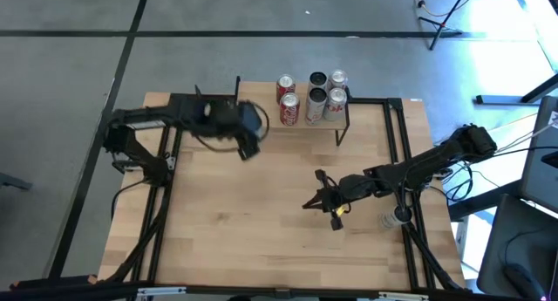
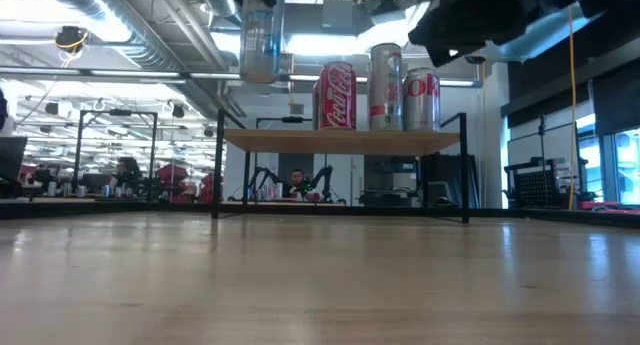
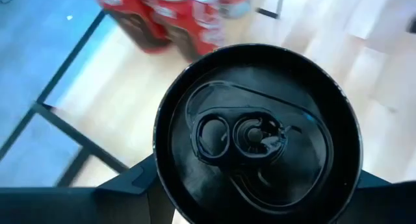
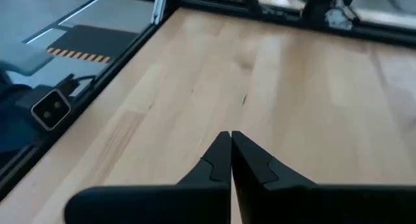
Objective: Place canned beverage on shelf
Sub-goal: Put the left white-blue soda can on the shelf
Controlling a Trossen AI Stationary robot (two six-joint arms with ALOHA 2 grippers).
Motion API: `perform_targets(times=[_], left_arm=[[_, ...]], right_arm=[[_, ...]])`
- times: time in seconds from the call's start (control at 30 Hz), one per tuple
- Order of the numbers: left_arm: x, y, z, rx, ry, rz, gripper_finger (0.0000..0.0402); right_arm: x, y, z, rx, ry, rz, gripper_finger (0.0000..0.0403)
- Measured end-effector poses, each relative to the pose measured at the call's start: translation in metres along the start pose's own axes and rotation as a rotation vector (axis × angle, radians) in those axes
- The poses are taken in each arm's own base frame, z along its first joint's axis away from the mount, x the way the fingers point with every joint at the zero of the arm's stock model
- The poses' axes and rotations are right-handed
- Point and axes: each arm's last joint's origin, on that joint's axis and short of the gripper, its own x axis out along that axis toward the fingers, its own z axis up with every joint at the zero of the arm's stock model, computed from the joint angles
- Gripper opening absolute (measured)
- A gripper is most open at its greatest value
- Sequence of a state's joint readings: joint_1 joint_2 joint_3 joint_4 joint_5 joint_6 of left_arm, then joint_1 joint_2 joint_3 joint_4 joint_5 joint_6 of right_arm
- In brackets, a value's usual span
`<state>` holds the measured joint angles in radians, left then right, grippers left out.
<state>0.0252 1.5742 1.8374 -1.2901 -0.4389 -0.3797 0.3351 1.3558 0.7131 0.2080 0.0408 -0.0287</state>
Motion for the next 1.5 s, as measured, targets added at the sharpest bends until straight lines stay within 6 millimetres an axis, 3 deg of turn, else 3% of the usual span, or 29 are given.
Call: perform_targets(times=[0.17,0.33,0.57,1.07,1.5], left_arm=[[0.011,0.045,0.017,0.017,-0.019,-0.045,0.0222],[0.039,0.08,0.033,0.047,-0.029,-0.143,0.0221],[0.076,0.121,0.042,0.045,-0.01,-0.14,0.0221],[0.128,0.148,0.048,0.045,0.013,-0.173,0.0224],[0.129,0.152,0.048,0.054,0.011,-0.152,0.024]], right_arm=[[0.0,0.0,-0.007,0.056,0.022,0.0,0.0003],[0.0,0.0,-0.009,0.114,0.032,-0.001,0.0003],[0.0,0.0,-0.011,0.139,0.052,-0.004,0.0003],[0.0,0.0,-0.011,0.152,0.05,-0.006,0.0003],[0.0,0.0,-0.011,0.151,0.052,-0.007,0.0003]])
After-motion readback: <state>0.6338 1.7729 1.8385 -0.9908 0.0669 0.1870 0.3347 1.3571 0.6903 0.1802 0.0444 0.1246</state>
